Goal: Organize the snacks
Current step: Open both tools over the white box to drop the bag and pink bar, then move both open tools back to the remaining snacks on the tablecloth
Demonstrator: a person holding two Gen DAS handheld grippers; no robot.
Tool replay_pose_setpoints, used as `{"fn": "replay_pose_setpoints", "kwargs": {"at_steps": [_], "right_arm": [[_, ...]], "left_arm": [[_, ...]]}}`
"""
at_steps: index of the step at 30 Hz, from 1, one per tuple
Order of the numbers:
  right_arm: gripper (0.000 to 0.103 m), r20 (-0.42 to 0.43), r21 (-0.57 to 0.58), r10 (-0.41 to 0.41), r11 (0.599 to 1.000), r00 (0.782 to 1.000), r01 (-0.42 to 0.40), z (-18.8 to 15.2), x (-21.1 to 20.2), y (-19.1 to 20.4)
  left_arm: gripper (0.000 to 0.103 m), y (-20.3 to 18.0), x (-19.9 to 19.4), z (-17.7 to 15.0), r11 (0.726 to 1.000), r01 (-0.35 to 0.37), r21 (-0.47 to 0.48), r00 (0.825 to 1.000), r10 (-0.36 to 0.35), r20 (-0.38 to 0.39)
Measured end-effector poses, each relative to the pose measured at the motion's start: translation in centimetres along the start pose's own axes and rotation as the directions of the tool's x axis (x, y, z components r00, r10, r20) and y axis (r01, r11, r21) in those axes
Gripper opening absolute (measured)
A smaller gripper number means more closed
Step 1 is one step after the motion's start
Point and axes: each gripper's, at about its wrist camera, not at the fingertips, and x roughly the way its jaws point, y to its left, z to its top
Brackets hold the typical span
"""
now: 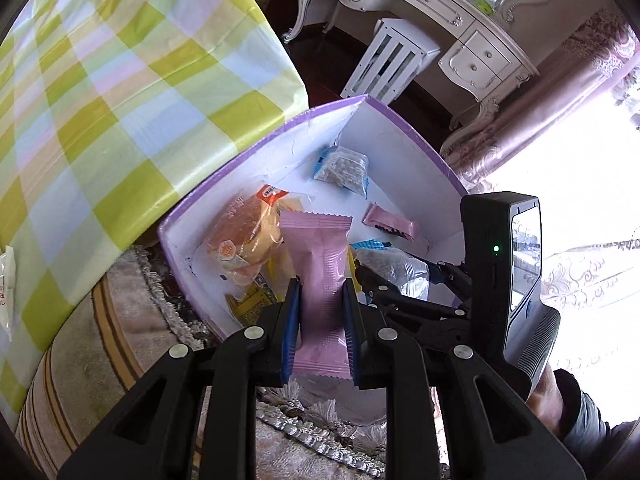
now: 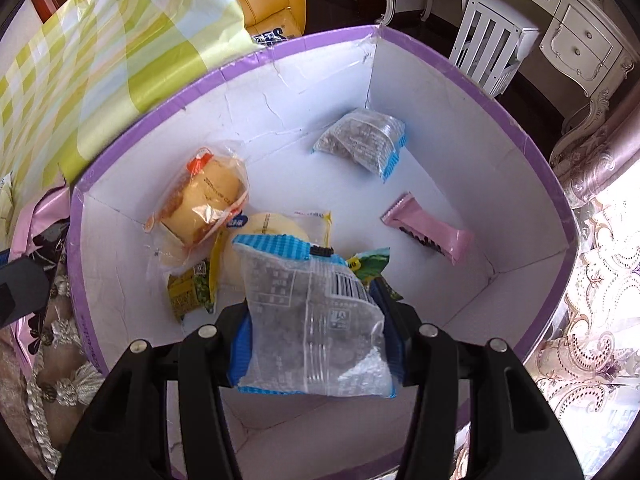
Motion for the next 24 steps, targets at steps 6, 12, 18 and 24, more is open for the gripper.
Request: {"fn": "replay_pose_setpoints", "kwargs": {"at_steps": [6,12,18,24], "right_arm": [[0.059,-0.036,0.007,-0.023,1.000,0.999,0.023,-1.0,0.7,-0.3],[0.077,-0.003,0.016,-0.019,1.000,1.000,0.019,-0.7,0.0,-0.3],[0.077,0.041,0.036,-0.001,0.999,0.999,-0.001,0.4,-1.4,0.1],[0.078,0.115,0.024,0.022,0.999,0.993,-0.025,1.9,-3.7,1.4]], "left_arm": [[0.025,-0.2,1.3,-0.1,1.000,0.021,0.015,0.999,-0.020,-0.050],[0.060,-0.1,0.9,-0.1,1.000,0.026,0.005,0.999,-0.026,-0.024],[0.068,0.2,-0.9,-0.3,1.000,0.001,-0.012,0.998,-0.001,0.056],[0.069,1.5,-3.5,-0.7,0.998,-0.047,-0.051,0.989,0.053,0.141]]}}
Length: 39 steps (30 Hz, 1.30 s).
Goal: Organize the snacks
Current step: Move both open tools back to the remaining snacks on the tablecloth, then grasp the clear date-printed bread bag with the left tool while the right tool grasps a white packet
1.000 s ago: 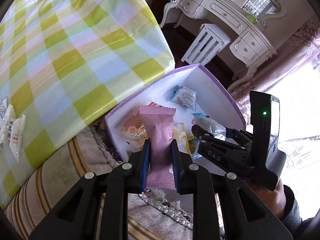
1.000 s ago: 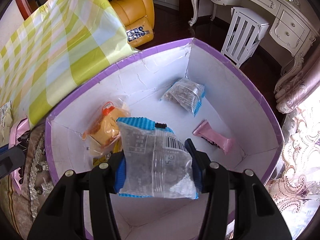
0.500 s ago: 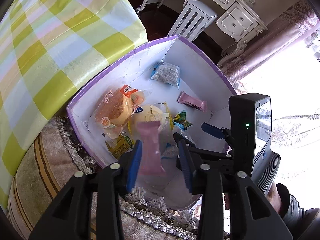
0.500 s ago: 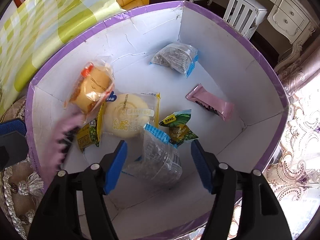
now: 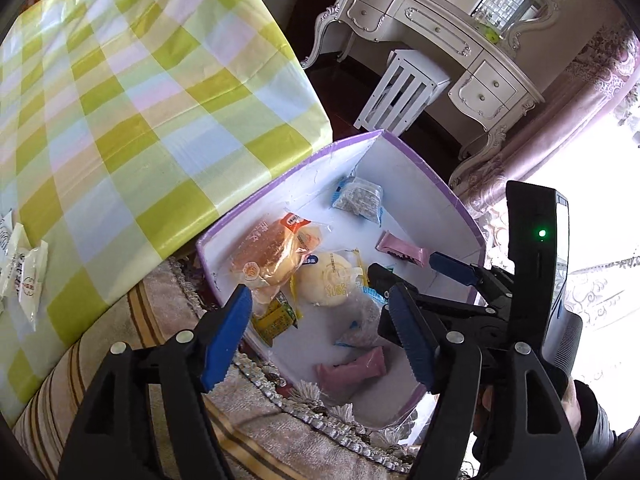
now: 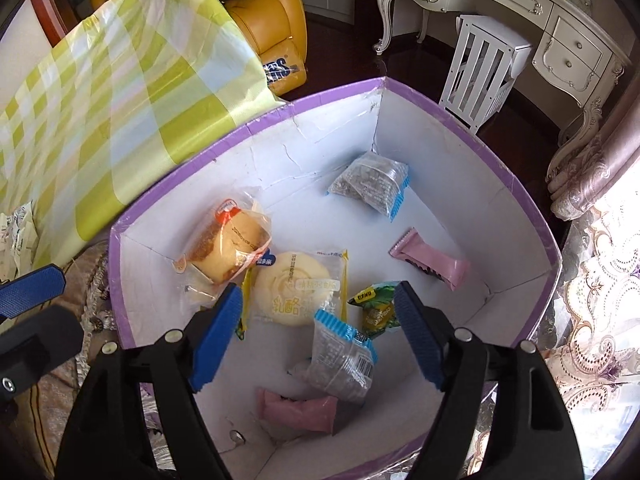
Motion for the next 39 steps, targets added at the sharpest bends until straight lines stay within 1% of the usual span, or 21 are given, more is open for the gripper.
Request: {"fn": "replay_pose_setpoints", "kwargs": {"at_steps": [4,7,9,12,13,15,17,22,27,28,31,39], "right_arm": [[0.078,0.038,-0.018,0.033,0.999,0.999,-0.032,1.0,-1.6,1.7],[0.078,0.056,-0.047,0.067,0.997,0.996,-0.065,1.7,-2.5,3.5],[0.078,0.069,-0.077,0.091,0.993,0.993,-0.086,2.1,-3.2,4.9],[0.078,0.084,-0.160,0.109,0.983,0.991,-0.094,2.5,-4.2,7.5],[0.078,0.088,-0.178,0.126,0.978,0.988,-0.109,2.7,-4.6,8.3],[0.078,0.088,-0.196,0.163,0.970,0.983,-0.143,2.9,-5.3,9.5],[0.078,0.081,-0.234,0.188,0.958,0.979,-0.164,2.9,-5.8,11.1],[0.078,0.089,-0.341,0.228,0.921,0.970,-0.186,2.1,-6.7,15.5],[0.078,0.068,-0.410,0.268,0.886,0.961,-0.218,1.4,-6.7,19.3],[0.078,0.069,-0.428,0.269,0.878,0.961,-0.215,1.2,-6.7,20.0],[0.078,0.065,-0.473,0.269,0.856,0.961,-0.207,0.8,-6.5,22.0],[0.078,0.022,-0.579,0.259,0.791,0.966,-0.199,0.0,-5.2,26.2]], "left_arm": [[0.069,1.8,-2.0,-0.3,0.999,-0.040,-0.036,0.998,0.042,0.051],[0.069,3.9,-3.8,-1.0,0.994,-0.068,-0.082,0.994,0.075,0.085],[0.069,5.7,-5.0,-1.5,0.988,-0.085,-0.127,0.989,0.098,0.106],[0.069,8.5,-7.0,-2.7,0.974,-0.108,-0.199,0.980,0.138,0.145],[0.069,9.5,-7.7,-3.1,0.968,-0.118,-0.222,0.976,0.155,0.156],[0.069,11.6,-9.1,-4.1,0.951,-0.142,-0.275,0.965,0.195,0.175],[0.069,13.8,-10.6,-5.3,0.927,-0.157,-0.341,0.954,0.232,0.191],[0.069,19.1,-13.8,-8.5,0.848,-0.175,-0.499,0.924,0.316,0.213],[0.069,23.3,-16.2,-11.1,0.771,-0.214,-0.600,0.892,0.405,0.203],[0.069,24.1,-16.5,-11.5,0.759,-0.215,-0.615,0.888,0.413,0.200],[0.068,25.5,-17.0,-12.3,0.738,-0.212,-0.641,0.886,0.421,0.192],[0.068,27.6,-16.2,-11.8,0.725,-0.254,-0.640,0.890,0.435,0.140]]}}
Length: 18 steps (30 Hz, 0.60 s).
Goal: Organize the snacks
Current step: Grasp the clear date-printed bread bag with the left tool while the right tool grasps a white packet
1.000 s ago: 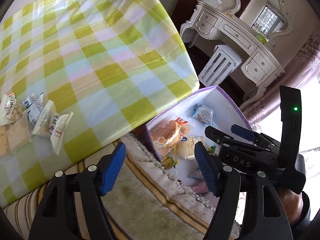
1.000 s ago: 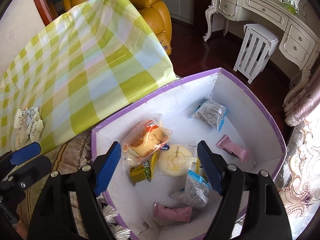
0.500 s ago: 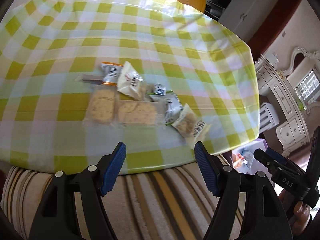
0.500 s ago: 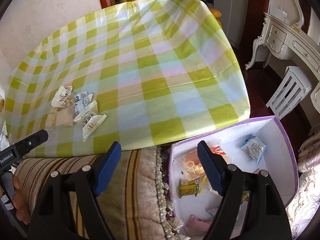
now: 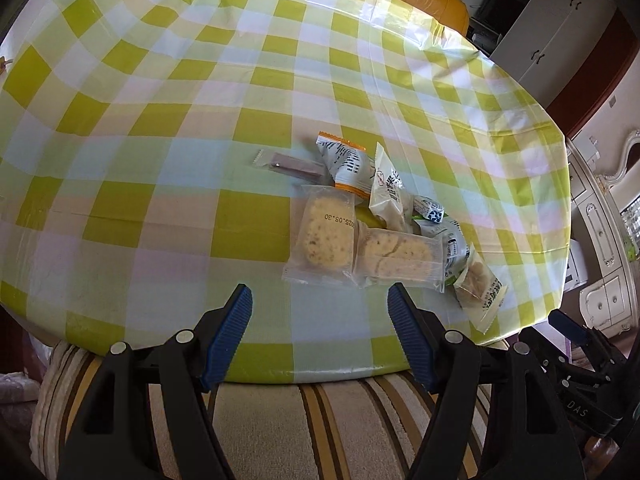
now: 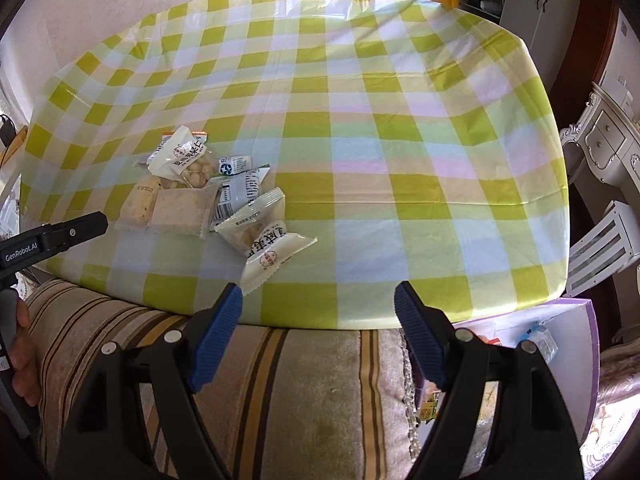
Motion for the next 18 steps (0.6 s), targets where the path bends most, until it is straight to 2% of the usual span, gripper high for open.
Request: {"fn": "replay_pose_setpoints", "kwargs": {"at_steps": [7,18], "right_arm": [[0.078,-0.014,-0.063,-0.006,0.998,1.000,0.005,1.6,2.1,2.0],[0.078,-0.050,-0.104,-0.023,0.994,0.998,0.018,2.7,4.9,3.1]], "left_arm": [[0.060,0.5,2.2,1.3,0.999,-0.032,0.002,0.999,0.032,-0.034],[0.060,-0.2,4.0,2.4,0.998,-0.047,0.046,0.997,0.050,-0.054]]}}
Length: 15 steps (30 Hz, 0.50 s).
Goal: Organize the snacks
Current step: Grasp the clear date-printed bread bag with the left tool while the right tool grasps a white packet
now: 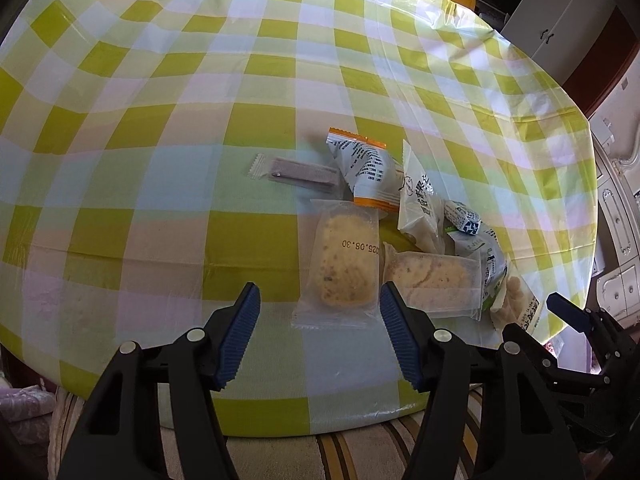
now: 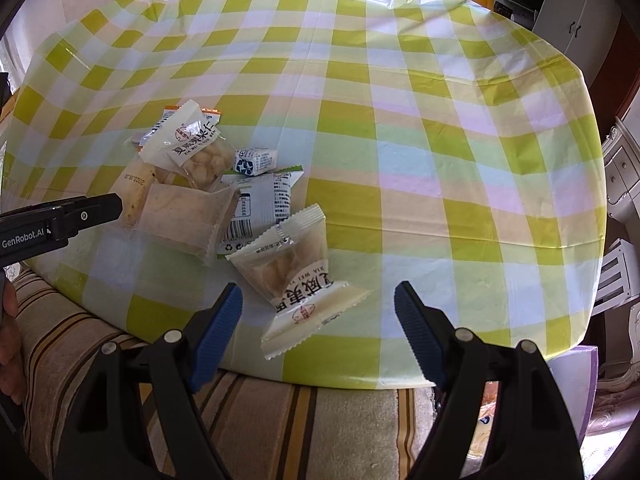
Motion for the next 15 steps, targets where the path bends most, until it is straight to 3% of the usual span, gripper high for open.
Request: {"fn": "replay_pose_setpoints", "kwargs": {"at_steps": [10,15], "right_arm": [[0.078,-0.019,0.027,0.028,0.999,0.999,-0.028,0.4,1.4,-0.4],[0.061,-0.050,0.045,0.050,0.998,0.997,-0.048,0.5,2.5,-0.7]], "left_arm": [[0.059,-0.8,1.4,0.7,0.999,-0.031,0.042,0.999,0.031,-0.014],[0.058,-1.6,1.8,0.8,0.992,-0.086,0.092,0.996,0.087,-0.008]]}}
